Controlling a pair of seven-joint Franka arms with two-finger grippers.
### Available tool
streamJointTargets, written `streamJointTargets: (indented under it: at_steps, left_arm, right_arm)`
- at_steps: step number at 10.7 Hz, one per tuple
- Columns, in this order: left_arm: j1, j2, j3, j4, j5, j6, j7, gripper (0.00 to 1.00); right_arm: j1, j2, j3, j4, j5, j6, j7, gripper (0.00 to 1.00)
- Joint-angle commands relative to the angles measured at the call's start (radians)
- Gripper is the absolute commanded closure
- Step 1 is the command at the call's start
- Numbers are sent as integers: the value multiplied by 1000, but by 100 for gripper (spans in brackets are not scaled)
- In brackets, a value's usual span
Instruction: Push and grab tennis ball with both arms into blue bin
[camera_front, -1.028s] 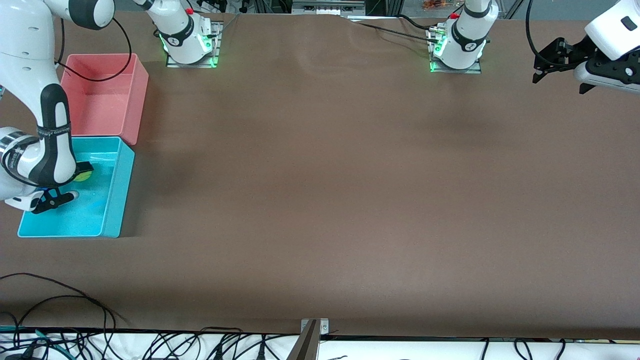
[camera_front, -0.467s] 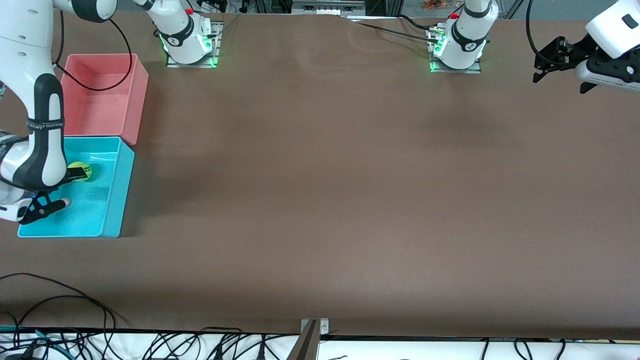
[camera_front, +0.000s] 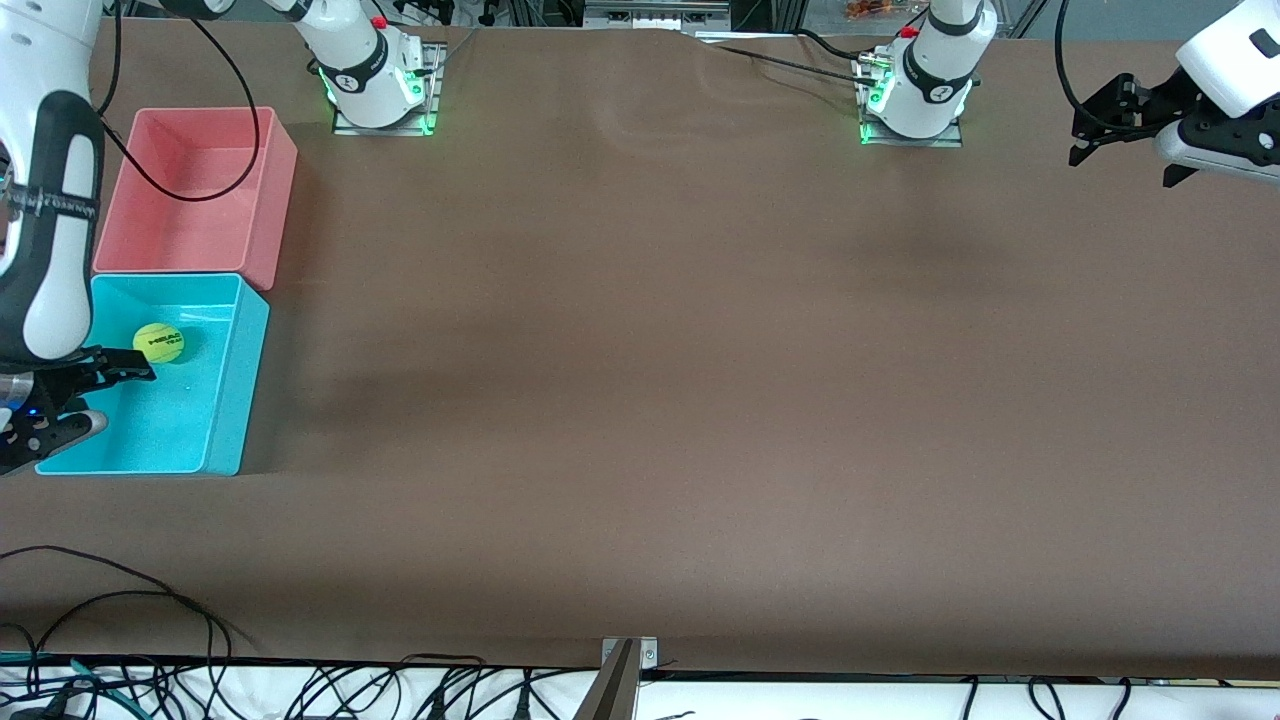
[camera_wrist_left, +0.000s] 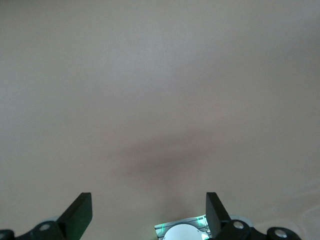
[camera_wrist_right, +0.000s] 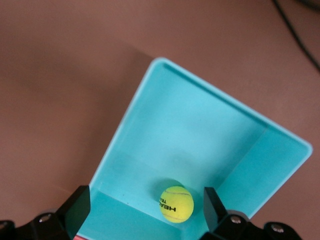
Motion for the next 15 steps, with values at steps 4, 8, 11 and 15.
streamJointTargets:
  at_steps: [4,8,11,15]
  left_arm:
    - [23,29,1,35,14,-23,4,0]
    - [37,40,20,36,-29,-22,-9,0]
    - [44,50,21,35,-35,55,-11,0]
    - [49,47,20,35,-32,55,-9,0]
  right_arm:
    - [45,-92,-5,91,92,-116,-3,0]
    - [101,-174,12,123,70,-139,151,0]
    - [91,-340,147,28,-76,-130,382,0]
    - [-104,-452,374,-111,-113,-121,622,0]
